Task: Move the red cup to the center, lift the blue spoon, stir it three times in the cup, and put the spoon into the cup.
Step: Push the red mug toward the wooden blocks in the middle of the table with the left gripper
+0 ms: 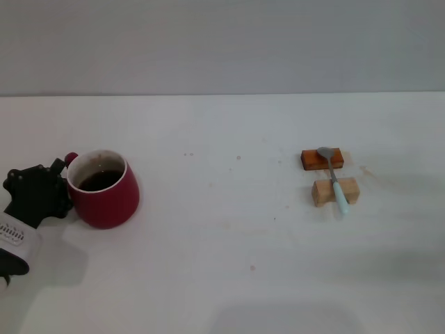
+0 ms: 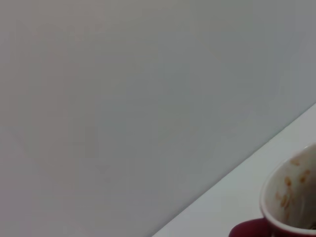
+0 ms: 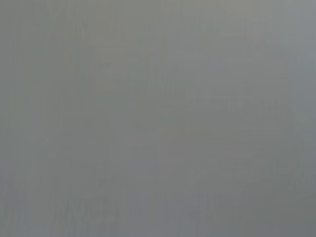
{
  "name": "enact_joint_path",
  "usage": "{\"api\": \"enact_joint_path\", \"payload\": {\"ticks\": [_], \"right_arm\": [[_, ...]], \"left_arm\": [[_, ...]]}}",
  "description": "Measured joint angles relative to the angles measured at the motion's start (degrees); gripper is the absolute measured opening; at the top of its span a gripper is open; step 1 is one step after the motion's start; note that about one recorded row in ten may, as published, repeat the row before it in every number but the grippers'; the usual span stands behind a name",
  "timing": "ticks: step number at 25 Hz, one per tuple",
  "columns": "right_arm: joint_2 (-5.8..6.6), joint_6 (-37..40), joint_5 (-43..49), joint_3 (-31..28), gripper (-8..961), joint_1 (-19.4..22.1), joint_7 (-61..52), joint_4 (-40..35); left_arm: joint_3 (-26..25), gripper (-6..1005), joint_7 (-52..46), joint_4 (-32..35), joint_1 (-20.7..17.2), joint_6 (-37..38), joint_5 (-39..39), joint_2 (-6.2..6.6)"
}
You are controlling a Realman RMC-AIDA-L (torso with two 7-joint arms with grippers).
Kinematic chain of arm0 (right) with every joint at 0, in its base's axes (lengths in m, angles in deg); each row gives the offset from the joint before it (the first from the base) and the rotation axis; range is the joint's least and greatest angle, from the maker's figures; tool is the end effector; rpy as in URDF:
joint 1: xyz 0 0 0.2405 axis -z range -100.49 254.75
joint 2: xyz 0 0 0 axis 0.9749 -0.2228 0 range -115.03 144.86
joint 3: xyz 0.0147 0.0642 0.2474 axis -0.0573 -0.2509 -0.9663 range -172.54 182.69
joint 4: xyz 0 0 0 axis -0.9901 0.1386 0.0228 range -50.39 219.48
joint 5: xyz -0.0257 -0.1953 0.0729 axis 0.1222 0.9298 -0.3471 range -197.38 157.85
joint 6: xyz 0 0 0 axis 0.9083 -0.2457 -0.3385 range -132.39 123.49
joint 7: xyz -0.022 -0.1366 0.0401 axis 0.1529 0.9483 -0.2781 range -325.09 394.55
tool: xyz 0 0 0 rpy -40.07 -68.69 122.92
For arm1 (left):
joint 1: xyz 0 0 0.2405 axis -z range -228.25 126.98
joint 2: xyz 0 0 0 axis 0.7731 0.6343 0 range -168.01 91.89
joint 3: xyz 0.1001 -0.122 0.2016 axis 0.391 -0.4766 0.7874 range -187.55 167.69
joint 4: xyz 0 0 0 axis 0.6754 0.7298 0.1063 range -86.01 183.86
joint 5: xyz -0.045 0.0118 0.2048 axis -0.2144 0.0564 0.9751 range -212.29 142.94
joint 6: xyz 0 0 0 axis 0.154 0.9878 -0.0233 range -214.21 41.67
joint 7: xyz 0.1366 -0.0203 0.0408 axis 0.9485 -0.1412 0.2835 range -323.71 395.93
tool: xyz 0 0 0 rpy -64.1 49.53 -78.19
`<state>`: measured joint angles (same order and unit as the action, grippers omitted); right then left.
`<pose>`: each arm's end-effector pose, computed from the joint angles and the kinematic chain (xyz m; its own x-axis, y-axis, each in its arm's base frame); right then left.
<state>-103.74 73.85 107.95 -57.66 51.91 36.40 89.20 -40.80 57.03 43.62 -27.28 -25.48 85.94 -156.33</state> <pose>0.3474 0.3237 0.0514 0.7956 0.2367 -0.5577 -0.5999 0.1786 -0.7799 -0.3635 0.3082 -0.0290 0.9876 0.0285 0.1542 0.1565 -0.2385 -0.9585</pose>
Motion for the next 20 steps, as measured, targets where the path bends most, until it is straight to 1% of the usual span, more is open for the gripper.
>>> {"api": "enact_joint_path", "payload": {"ticks": [13,20], "right_arm": [[-0.06,0.0,0.2,0.1,723,0.0,0.0,0.0],[-0.09,0.2,0.2,0.1,723,0.2,0.0,0.0]], "left_arm": [[0.7,4,0.0,-2.5,0.2,0.2,2.8,-0.08],[1.4,4,0.0,-5.6,0.2,0.3,5.8,-0.17]]}}
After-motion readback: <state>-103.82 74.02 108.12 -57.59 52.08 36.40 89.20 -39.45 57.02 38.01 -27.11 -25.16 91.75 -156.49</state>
